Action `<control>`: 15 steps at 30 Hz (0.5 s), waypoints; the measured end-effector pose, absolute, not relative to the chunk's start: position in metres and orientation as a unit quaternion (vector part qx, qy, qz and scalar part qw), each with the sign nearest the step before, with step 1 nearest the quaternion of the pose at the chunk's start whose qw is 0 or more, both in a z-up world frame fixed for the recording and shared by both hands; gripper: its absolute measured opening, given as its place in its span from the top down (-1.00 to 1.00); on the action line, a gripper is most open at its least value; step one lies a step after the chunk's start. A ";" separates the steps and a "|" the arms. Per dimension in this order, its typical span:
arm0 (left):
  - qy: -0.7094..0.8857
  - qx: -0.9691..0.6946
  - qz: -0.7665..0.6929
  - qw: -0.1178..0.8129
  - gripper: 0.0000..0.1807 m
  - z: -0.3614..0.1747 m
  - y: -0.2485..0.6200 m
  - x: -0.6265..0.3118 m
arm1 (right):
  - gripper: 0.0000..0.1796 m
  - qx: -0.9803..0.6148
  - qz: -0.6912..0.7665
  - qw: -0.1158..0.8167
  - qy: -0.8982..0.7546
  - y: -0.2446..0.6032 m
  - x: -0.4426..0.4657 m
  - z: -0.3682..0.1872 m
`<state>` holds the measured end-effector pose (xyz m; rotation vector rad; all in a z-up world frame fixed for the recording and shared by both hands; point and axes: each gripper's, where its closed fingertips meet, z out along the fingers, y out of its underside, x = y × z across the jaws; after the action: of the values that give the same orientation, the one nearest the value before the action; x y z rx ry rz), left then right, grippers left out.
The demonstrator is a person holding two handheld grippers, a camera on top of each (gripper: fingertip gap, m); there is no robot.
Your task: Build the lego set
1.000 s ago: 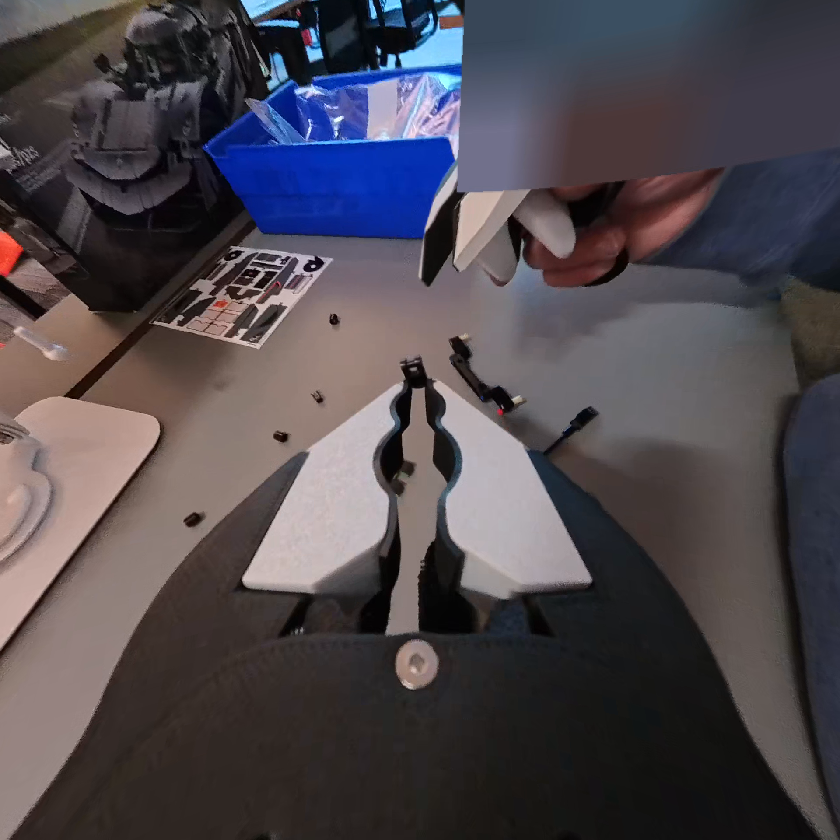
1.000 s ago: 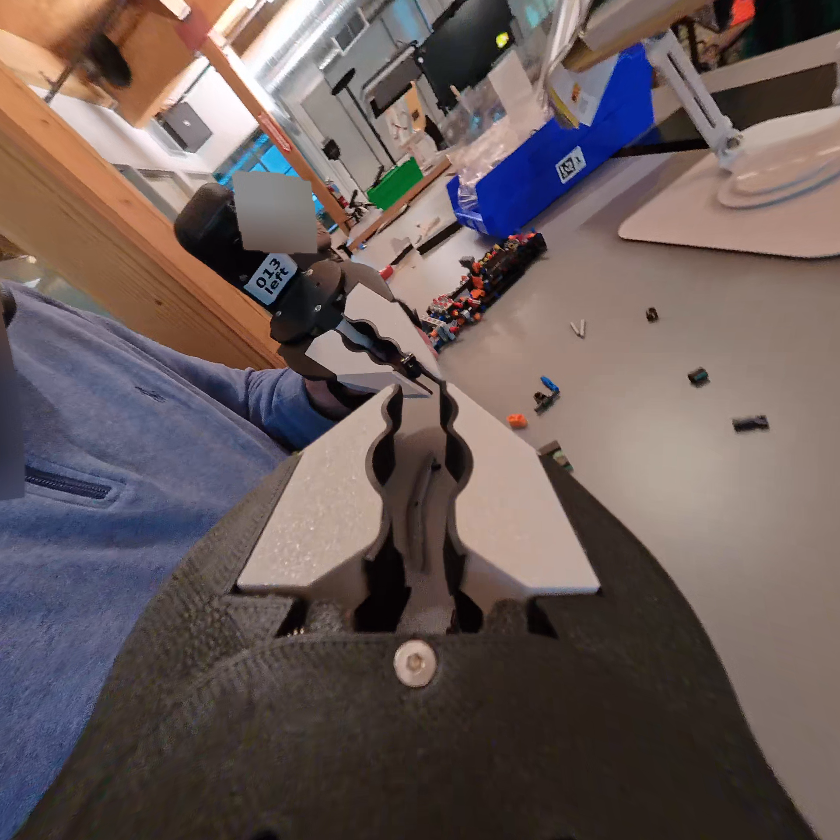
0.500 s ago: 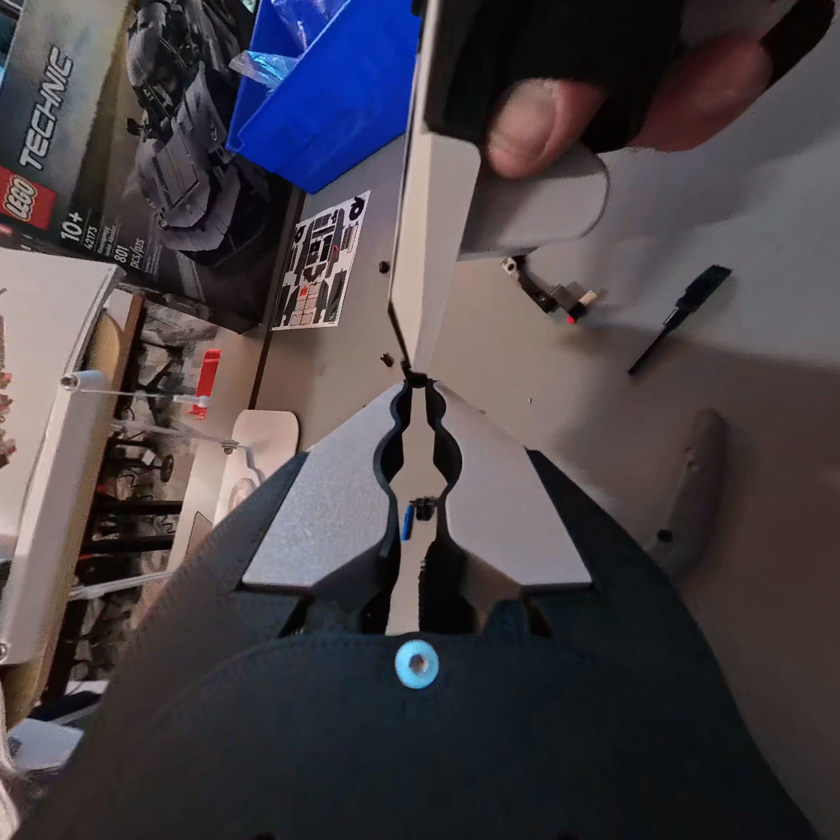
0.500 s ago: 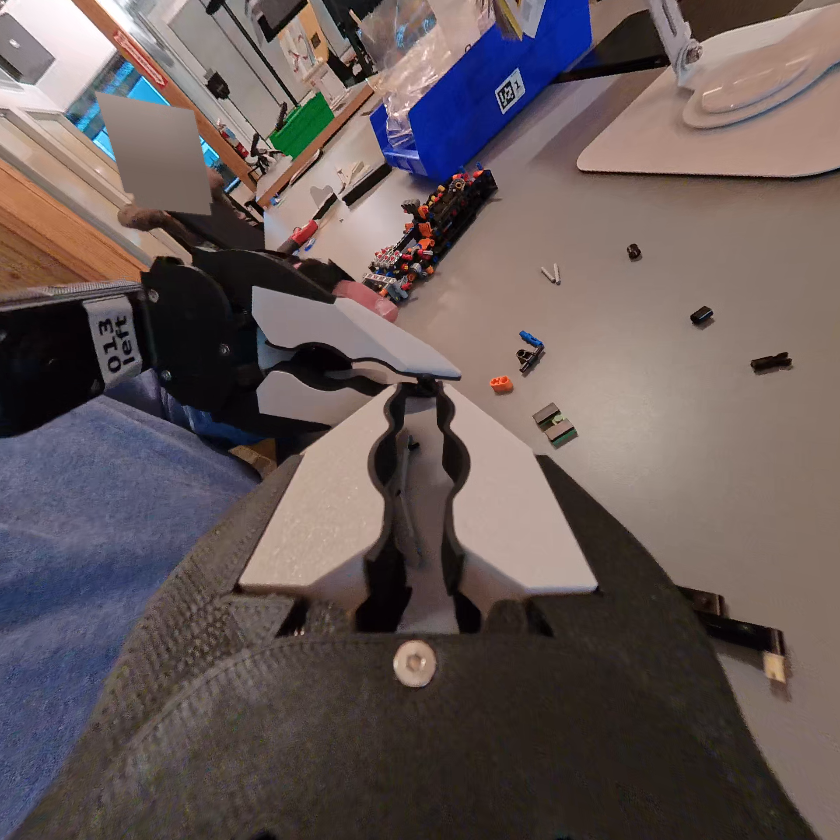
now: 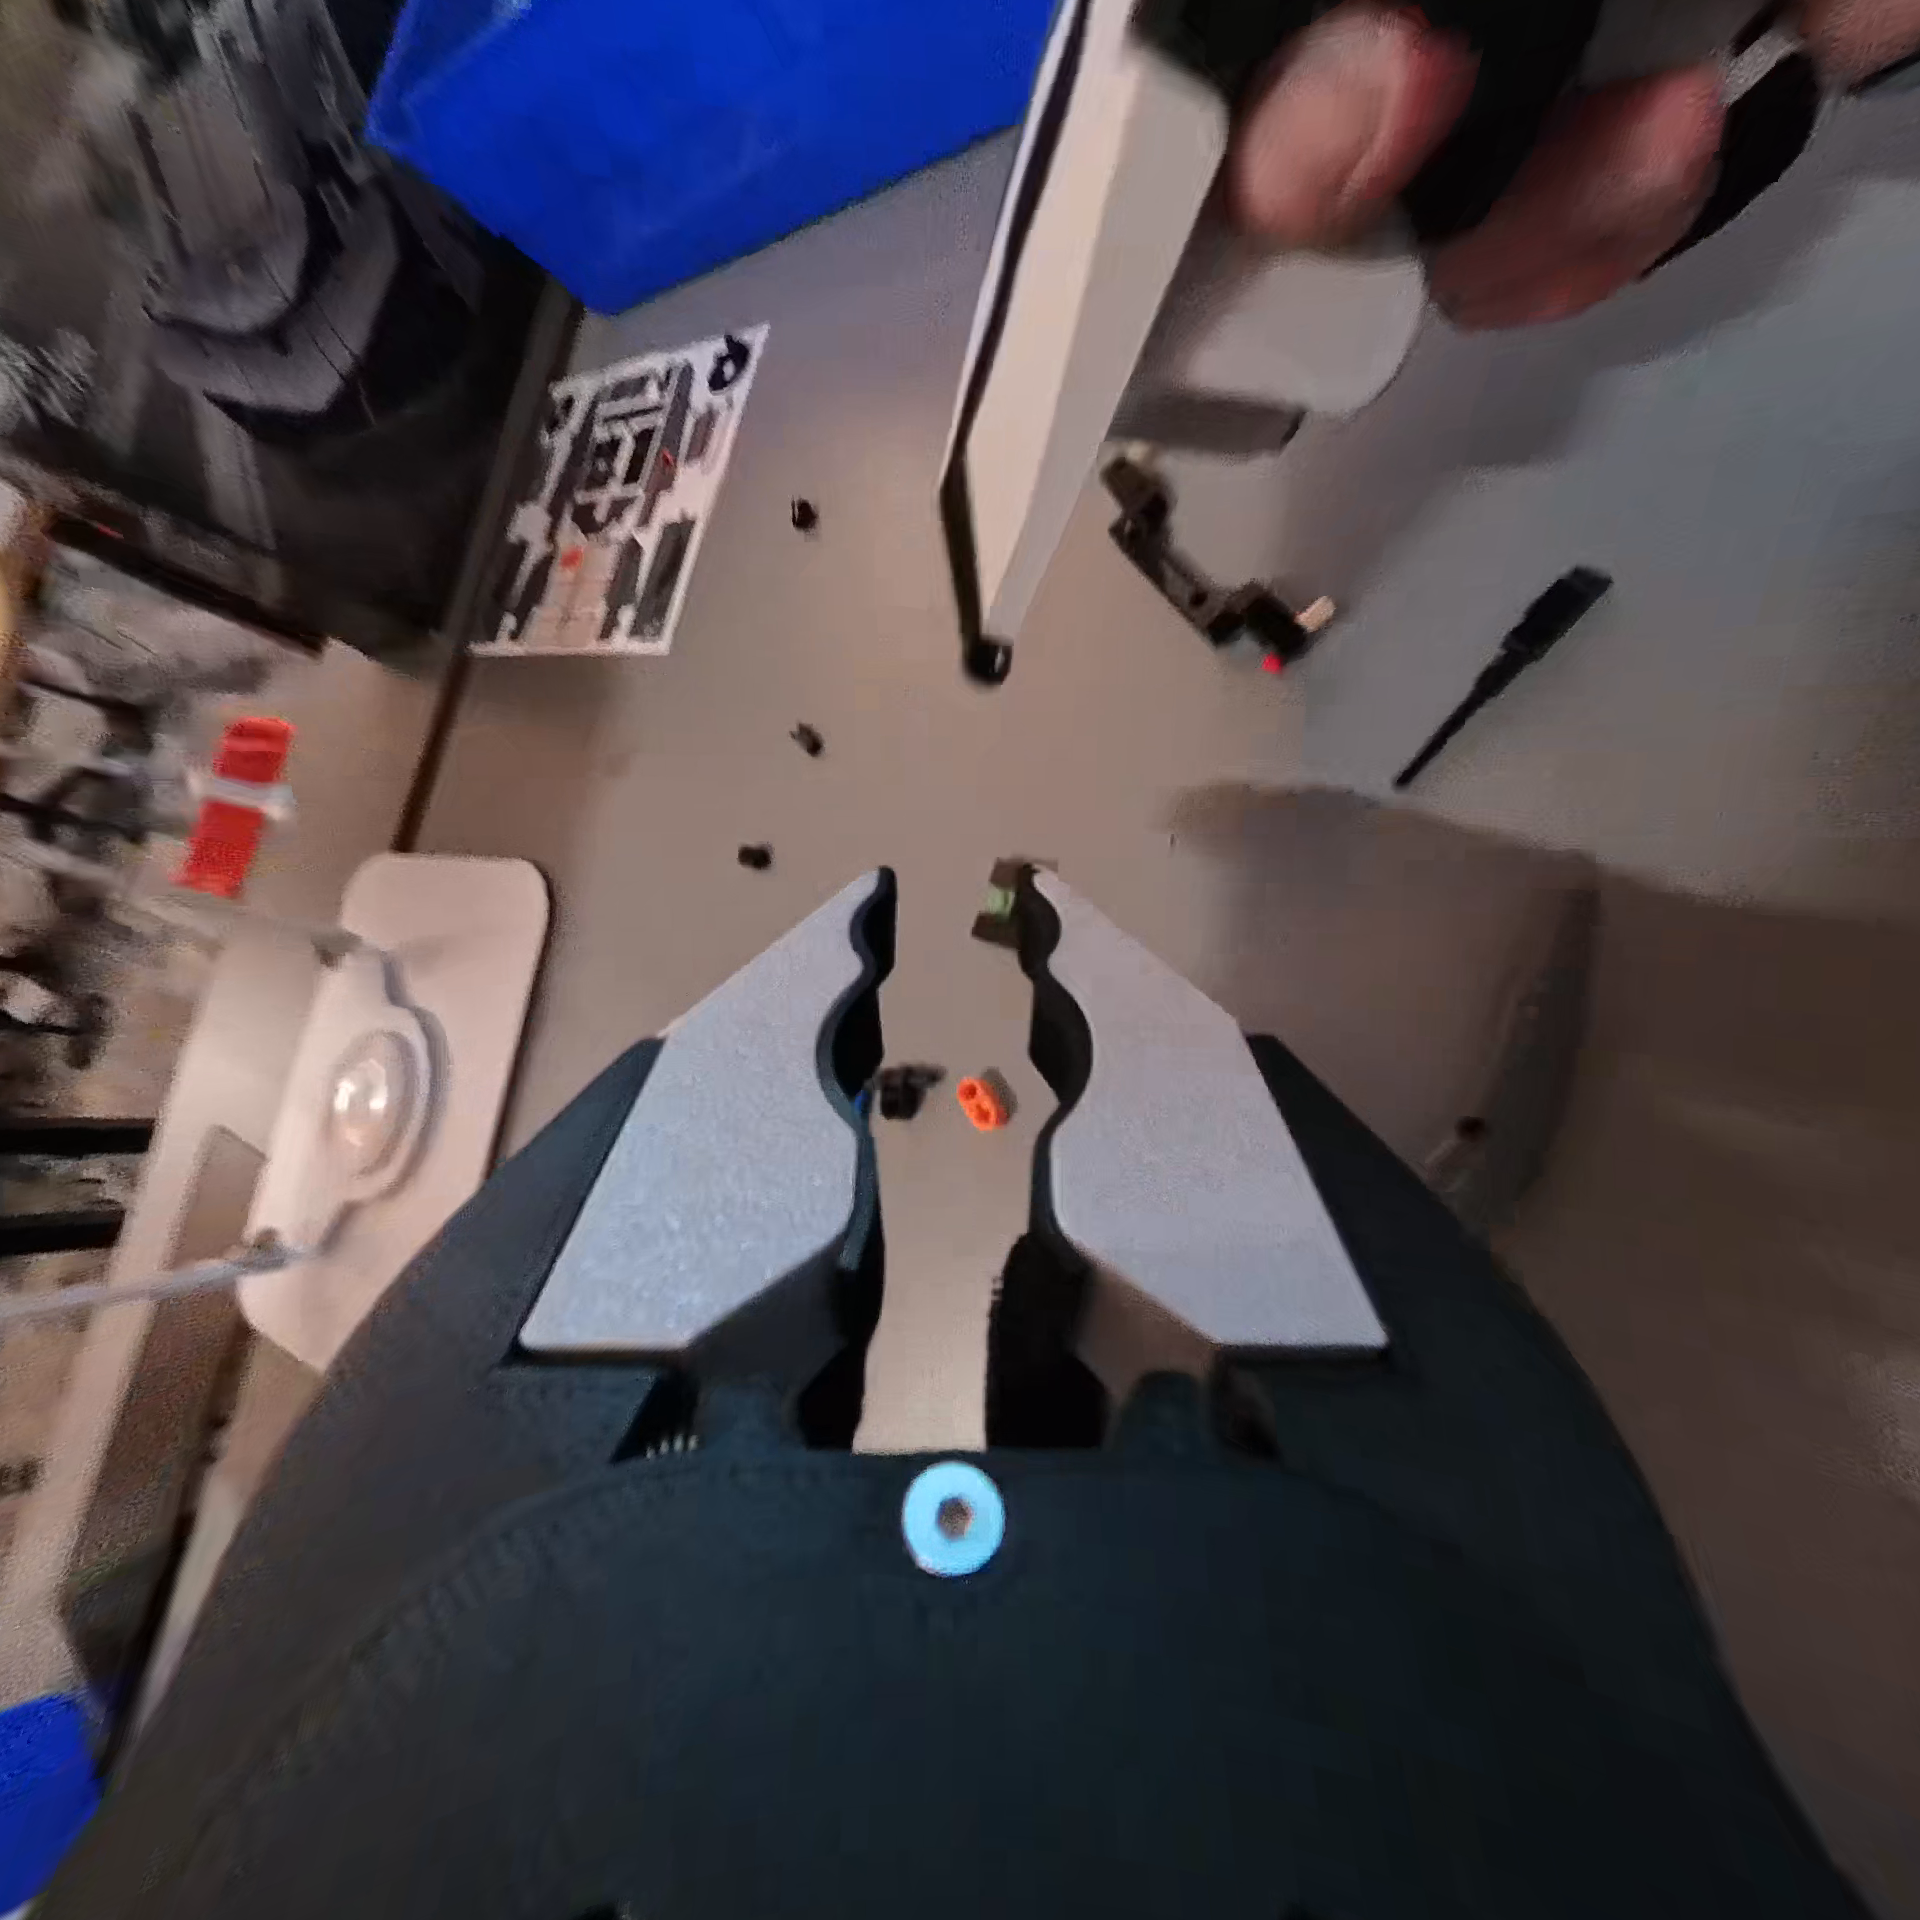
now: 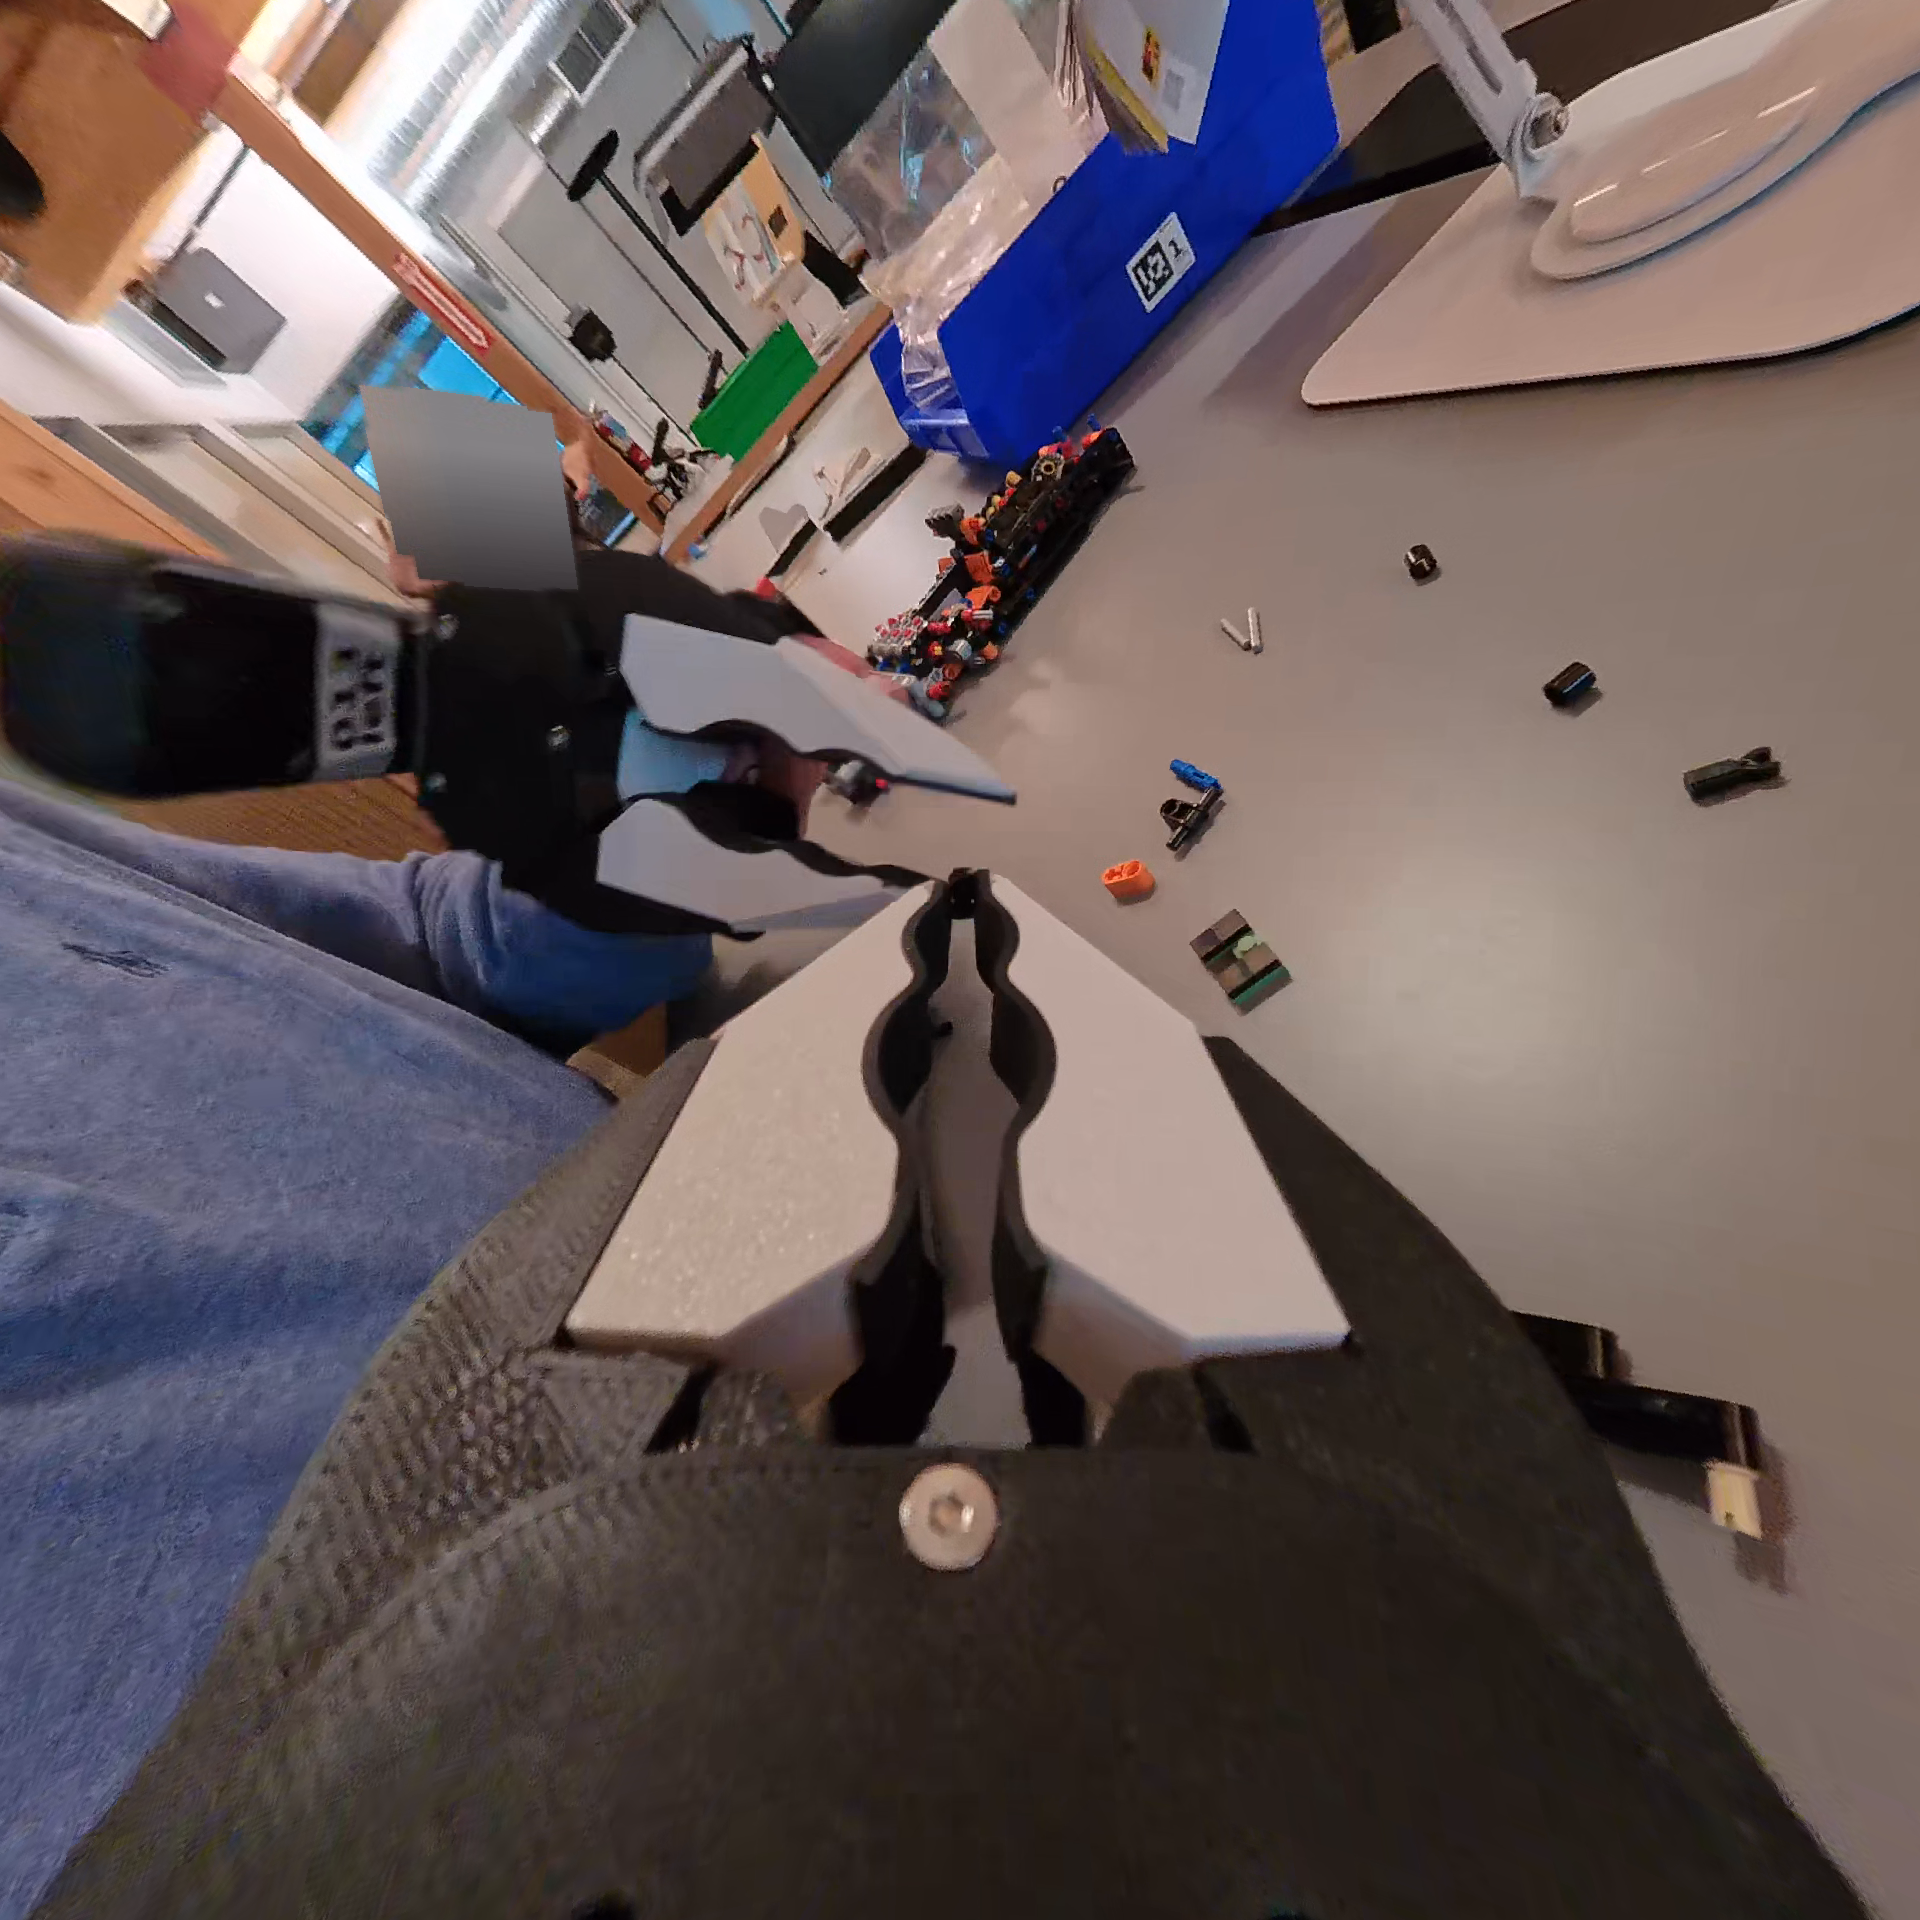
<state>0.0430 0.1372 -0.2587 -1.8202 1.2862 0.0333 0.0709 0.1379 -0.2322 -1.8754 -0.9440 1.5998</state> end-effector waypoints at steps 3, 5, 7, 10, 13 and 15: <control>0.505 -0.764 -0.015 0.401 0.77 -0.276 0.137 0.024 | 0.98 -0.685 0.593 0.251 -0.343 0.141 0.075 -0.231; 0.501 -0.775 -0.036 0.383 0.76 -0.287 0.137 0.020 | 0.98 -0.688 0.579 0.257 -0.354 0.143 0.076 -0.234; 0.499 -0.785 -0.042 0.365 0.76 -0.299 0.141 0.017 | 0.98 -0.693 0.558 0.264 -0.372 0.144 0.076 -0.239; 0.500 -0.788 -0.054 0.356 0.77 -0.308 0.148 0.020 | 0.98 -0.709 0.500 0.283 -0.408 0.150 0.077 -0.252; 0.502 -0.786 -0.069 0.353 0.78 -0.311 0.153 0.028 | 0.98 -0.715 0.445 0.299 -0.449 0.153 0.077 -0.263; 0.502 -0.789 -0.075 0.346 0.80 -0.317 0.156 0.030 | 0.98 -0.711 0.408 0.310 -0.483 0.154 0.074 -0.271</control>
<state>0.0298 0.1560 -0.3168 -2.0488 1.3019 -0.1949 0.0739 0.1538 -0.2709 -1.8772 -1.2759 1.0767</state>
